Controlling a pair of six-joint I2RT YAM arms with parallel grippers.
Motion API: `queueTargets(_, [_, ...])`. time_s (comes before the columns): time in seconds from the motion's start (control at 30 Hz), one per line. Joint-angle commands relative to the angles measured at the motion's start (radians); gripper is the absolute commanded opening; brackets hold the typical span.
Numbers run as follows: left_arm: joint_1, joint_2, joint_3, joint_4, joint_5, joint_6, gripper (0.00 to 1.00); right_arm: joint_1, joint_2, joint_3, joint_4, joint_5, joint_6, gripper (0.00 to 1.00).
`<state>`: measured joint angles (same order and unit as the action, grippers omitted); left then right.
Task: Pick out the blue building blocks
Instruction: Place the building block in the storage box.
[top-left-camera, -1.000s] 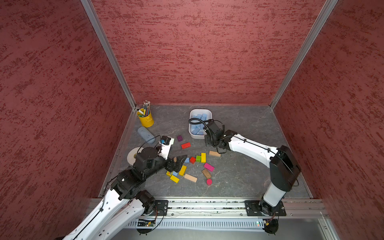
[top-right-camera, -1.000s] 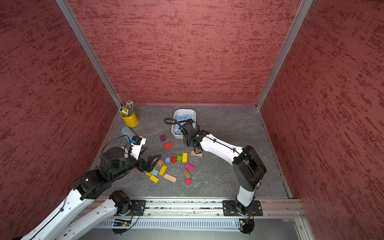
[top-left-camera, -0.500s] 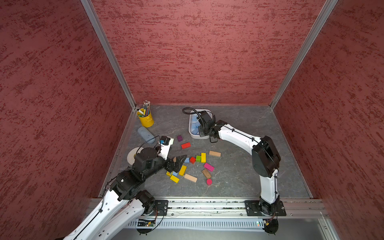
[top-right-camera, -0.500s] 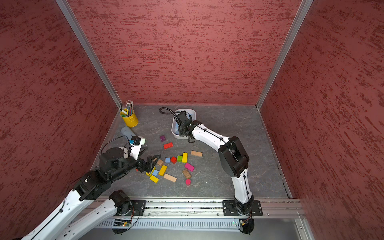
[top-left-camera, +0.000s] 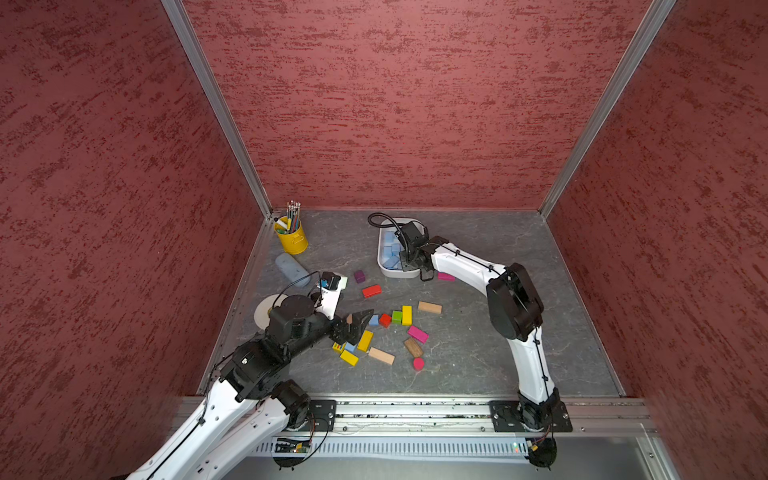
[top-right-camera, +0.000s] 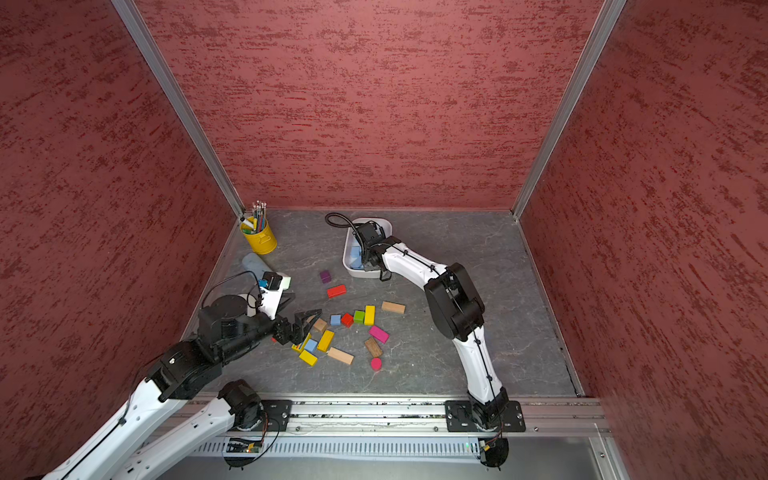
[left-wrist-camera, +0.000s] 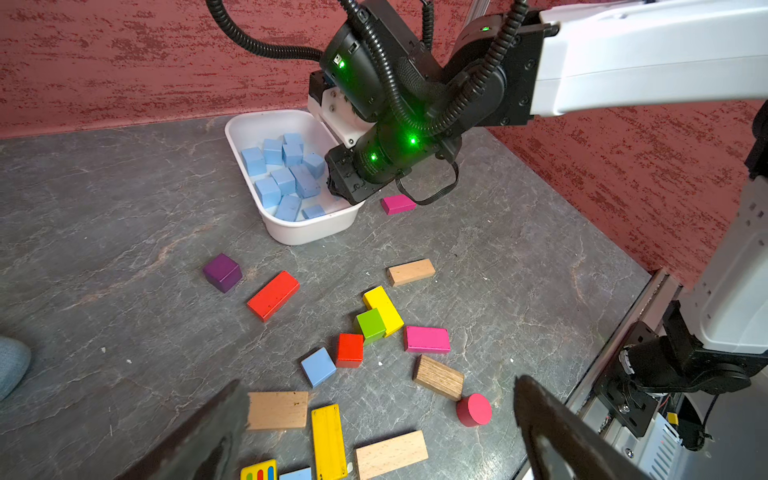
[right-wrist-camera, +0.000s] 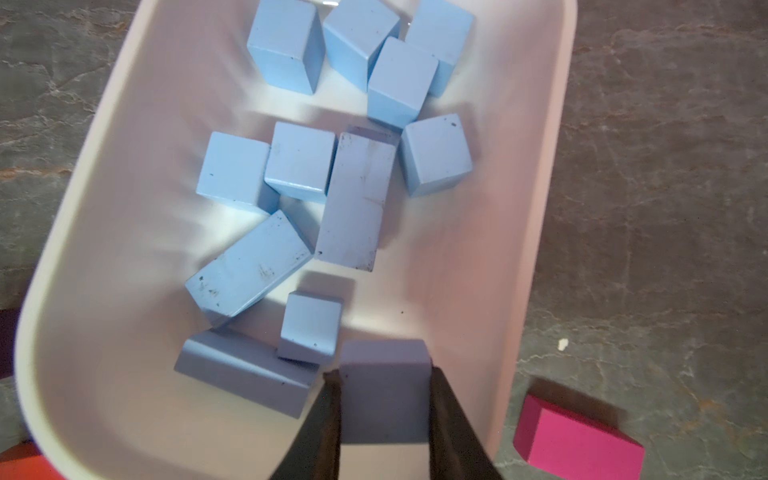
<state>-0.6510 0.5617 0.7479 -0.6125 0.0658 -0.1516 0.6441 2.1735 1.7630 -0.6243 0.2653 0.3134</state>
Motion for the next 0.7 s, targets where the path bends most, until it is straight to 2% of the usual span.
queueTargets(0.0, [0.003,-0.006,0.009,0.011,-0.011,0.004,1.0,-0.006,0.018,0.043,-0.009,-0.017,-0.004,0.31])
queueTargets(0.37, [0.002,-0.002,0.009,0.01,-0.011,0.004,1.0,-0.009,0.013,0.046,-0.002,-0.047,-0.004,0.49])
queueTargets(0.67, [0.003,0.001,0.01,0.003,-0.025,-0.003,0.99,-0.009,-0.02,0.033,0.017,-0.067,0.001,0.53])
